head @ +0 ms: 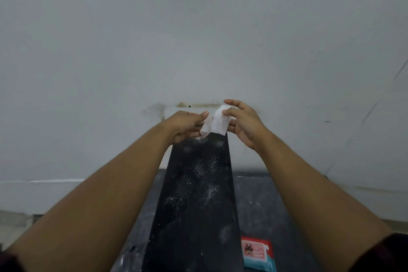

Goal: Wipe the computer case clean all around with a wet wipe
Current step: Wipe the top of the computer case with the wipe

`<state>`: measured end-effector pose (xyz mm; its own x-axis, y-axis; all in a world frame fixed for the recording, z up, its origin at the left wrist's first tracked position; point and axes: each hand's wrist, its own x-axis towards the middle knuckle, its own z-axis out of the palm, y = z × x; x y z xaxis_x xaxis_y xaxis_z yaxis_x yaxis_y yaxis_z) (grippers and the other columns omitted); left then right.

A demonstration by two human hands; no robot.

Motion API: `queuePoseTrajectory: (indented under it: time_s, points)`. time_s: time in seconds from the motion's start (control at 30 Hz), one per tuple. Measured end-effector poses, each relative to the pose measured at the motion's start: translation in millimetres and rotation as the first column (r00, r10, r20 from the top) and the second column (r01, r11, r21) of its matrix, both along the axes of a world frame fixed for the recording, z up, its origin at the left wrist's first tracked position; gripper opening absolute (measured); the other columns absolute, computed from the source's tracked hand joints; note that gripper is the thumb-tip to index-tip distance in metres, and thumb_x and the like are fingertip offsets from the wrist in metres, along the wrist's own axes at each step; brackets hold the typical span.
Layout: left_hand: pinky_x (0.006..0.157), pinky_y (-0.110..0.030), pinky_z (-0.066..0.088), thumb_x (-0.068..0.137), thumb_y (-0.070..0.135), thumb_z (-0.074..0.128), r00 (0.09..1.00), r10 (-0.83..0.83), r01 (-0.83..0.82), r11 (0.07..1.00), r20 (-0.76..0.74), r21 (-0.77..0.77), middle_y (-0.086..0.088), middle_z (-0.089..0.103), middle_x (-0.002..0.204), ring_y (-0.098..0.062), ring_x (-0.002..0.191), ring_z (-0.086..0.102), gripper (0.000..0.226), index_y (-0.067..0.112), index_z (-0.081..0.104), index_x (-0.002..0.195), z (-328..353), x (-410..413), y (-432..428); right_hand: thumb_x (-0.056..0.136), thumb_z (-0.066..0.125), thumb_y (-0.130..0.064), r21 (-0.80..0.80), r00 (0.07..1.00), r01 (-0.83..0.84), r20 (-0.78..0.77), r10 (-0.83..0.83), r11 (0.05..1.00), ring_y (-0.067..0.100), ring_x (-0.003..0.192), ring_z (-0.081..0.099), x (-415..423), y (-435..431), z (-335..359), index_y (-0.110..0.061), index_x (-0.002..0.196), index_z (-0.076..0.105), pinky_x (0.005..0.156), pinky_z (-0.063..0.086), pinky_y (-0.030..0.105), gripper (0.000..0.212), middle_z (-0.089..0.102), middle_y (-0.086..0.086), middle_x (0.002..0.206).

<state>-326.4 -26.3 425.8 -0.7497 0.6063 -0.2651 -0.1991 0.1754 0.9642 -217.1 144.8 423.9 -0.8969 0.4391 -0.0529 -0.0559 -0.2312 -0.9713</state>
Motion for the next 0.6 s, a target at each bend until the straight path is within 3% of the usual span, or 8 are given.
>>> queuePoseTrajectory:
  time_s: [0.13,0.33,0.47,0.6]
  points:
    - [0.083,-0.034,0.065,0.103,0.033,0.07,1.0,-0.005,0.005,1.0,0.026,-0.002,-0.011,0.081,0.109,-0.024,0.102,0.079,0.035,0.003,0.072,0.121,-3,-15,-18,0.1,0.057,0.002,0.0,0.999,-0.035,0.006,0.035,0.999,0.033,0.1,0.073,-15,-21,3,-0.017,0.127,0.067,0.078,0.064,0.041,0.034,0.064,0.016,0.127]
    - [0.077,-0.029,0.064,0.098,0.028,0.077,0.99,0.016,-0.023,0.999,0.138,0.048,-0.011,0.08,0.114,-0.022,0.105,0.077,0.031,0.006,0.076,0.12,-9,-30,-36,0.096,0.056,0.002,0.01,1.0,-0.015,0.028,0.014,1.0,0.032,0.097,0.069,-35,-47,4,-0.016,0.125,0.068,0.077,0.062,0.042,0.036,0.064,0.013,0.119]
    - [0.097,-0.035,0.061,0.1,0.019,0.074,0.981,0.064,-0.079,0.994,0.184,0.077,-0.007,0.079,0.118,-0.02,0.108,0.074,0.021,0.013,0.077,0.12,-17,-45,-48,0.097,0.065,0.0,0.087,0.995,0.029,0.088,-0.036,0.996,0.033,0.096,0.074,-44,-61,0,-0.017,0.122,0.068,0.073,0.063,0.04,0.031,0.069,0.015,0.123]
    - [0.101,-0.039,0.06,0.105,0.015,0.067,0.968,0.082,-0.111,0.987,0.236,0.115,-0.011,0.076,0.123,-0.023,0.11,0.073,0.029,0.009,0.069,0.133,-24,-53,-55,0.093,0.074,-0.002,0.172,0.986,0.081,0.129,-0.104,0.982,0.032,0.092,0.079,-47,-74,-4,-0.017,0.123,0.067,0.068,0.063,0.036,0.034,0.073,0.016,0.123]
